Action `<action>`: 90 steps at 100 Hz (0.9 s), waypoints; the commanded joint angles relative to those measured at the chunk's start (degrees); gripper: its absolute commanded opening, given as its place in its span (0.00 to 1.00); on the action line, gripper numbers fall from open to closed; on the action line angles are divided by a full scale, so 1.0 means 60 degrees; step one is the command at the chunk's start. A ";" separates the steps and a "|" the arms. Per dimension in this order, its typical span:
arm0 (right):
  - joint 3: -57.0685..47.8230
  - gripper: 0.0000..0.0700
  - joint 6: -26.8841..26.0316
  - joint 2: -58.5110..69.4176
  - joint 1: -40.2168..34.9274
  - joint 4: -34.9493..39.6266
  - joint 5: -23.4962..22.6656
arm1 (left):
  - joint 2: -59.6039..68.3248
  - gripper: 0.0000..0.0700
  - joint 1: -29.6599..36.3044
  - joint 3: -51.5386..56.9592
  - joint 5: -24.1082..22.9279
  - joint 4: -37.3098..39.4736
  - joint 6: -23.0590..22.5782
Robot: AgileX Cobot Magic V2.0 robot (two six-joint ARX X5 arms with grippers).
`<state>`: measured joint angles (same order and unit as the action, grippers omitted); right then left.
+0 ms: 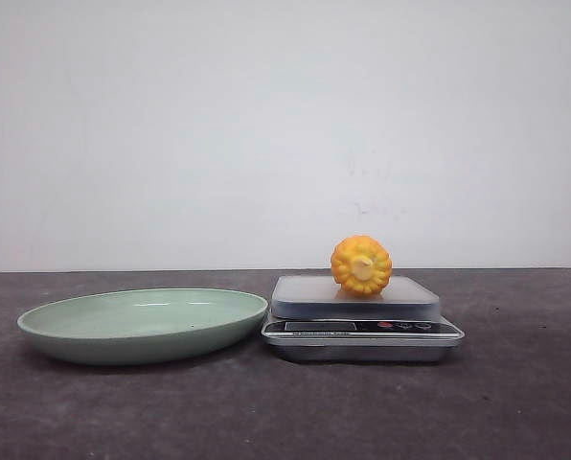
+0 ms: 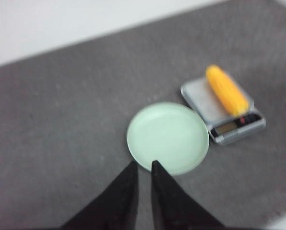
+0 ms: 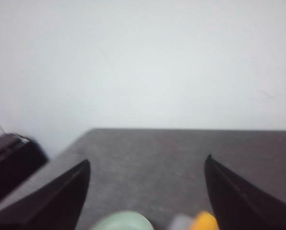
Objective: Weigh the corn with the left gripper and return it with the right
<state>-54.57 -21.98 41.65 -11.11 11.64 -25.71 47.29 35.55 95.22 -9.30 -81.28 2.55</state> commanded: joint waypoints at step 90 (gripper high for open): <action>-0.2605 0.65 -0.0390 0.8878 -0.4033 0.1923 0.4794 | -0.0102 0.00 0.0076 0.0135 0.1377 0.1206 -0.0419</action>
<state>-68.97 -23.05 92.86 -35.03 22.68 2.74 46.57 35.55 94.70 -1.26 -74.43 0.75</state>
